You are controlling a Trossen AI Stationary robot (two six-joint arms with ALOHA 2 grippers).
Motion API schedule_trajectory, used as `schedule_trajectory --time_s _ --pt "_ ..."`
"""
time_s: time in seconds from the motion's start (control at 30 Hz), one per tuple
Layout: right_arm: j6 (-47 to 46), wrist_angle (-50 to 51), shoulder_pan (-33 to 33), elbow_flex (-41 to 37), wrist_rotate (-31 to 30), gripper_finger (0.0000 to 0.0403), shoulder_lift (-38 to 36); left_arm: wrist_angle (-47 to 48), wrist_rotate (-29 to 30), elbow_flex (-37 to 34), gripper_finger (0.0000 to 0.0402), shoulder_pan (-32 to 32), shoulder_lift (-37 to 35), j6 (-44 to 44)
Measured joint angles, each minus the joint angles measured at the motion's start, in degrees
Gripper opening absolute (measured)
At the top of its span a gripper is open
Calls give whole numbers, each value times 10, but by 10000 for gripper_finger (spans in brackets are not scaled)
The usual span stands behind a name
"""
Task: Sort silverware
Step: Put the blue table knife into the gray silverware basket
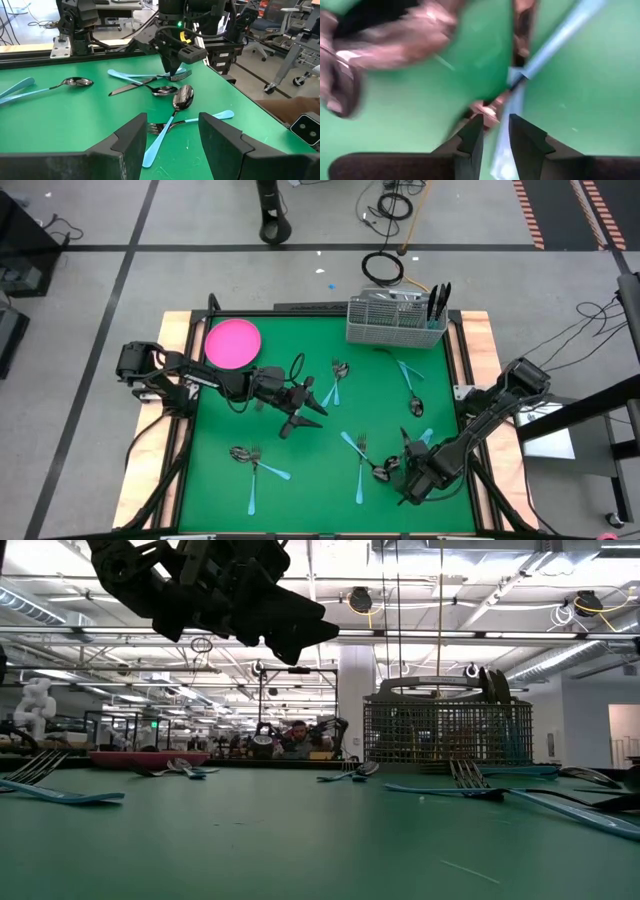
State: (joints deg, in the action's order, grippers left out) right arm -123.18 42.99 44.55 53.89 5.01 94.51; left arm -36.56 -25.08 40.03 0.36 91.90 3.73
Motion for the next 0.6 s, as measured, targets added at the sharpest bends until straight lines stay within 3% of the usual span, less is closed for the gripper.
schedule_trajectory --time_s 0.23,0.6 --pt "24 19 -14 0 26 105 -2 0 0 0 180 0 0 0" --pt "5 29 6 21 46 107 -4 2 0 0 180 0 0 1"
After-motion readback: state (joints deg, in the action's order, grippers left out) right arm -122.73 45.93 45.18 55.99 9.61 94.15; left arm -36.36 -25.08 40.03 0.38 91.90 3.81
